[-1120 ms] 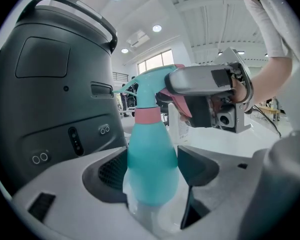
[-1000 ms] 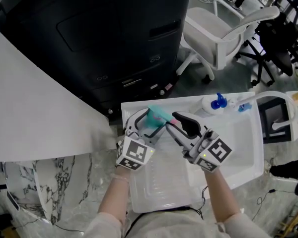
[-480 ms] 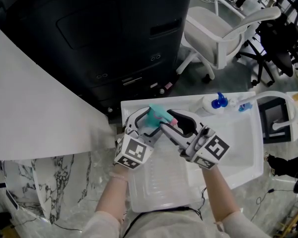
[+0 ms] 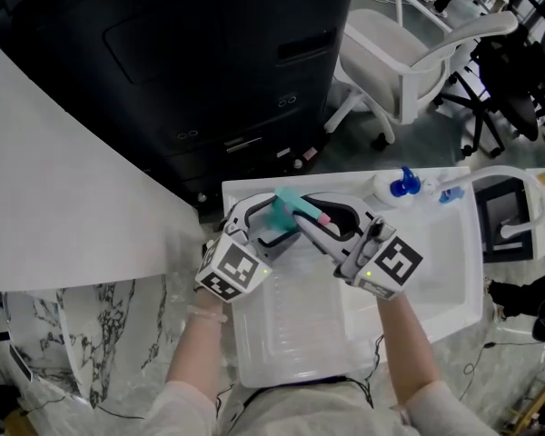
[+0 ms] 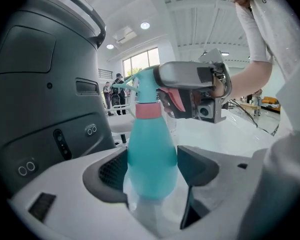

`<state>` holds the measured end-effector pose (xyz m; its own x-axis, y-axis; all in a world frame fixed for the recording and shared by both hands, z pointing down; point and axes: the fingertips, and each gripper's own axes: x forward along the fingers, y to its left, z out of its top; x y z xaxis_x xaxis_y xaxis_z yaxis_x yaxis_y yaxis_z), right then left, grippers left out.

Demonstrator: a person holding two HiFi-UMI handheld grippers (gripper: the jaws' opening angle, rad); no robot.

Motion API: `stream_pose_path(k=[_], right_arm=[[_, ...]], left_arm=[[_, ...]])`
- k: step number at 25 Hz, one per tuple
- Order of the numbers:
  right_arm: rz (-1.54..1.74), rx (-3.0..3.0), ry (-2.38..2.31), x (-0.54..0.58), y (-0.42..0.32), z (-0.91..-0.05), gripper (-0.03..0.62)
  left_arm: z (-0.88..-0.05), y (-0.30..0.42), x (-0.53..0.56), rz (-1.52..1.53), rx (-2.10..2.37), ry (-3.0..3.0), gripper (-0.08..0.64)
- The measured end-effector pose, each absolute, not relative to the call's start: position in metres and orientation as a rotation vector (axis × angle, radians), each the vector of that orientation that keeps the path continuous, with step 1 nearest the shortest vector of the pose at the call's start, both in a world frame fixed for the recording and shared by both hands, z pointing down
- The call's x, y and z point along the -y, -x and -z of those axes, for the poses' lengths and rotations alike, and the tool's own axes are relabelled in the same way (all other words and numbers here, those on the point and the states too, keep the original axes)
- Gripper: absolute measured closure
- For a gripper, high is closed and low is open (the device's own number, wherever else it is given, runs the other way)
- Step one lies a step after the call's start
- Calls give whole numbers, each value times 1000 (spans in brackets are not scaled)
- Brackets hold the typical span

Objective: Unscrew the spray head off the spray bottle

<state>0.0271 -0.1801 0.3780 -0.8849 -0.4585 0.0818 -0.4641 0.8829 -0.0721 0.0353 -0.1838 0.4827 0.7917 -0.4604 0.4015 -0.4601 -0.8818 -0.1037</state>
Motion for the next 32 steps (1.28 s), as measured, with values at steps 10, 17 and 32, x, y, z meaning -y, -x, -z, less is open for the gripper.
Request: stream_pose_path(k=[10, 17, 32], right_arm=[[-166, 2999, -631, 187, -27, -378, 515], [-144, 3006, -821, 184, -23, -375, 513], [-207, 3003, -680, 185, -33, -377, 511]], left_arm=[[-484, -34, 188, 713, -734, 2923, 244], [-483, -40, 194, 687, -1116, 2763, 218], [-480, -41, 191, 737, -714, 2879, 238]])
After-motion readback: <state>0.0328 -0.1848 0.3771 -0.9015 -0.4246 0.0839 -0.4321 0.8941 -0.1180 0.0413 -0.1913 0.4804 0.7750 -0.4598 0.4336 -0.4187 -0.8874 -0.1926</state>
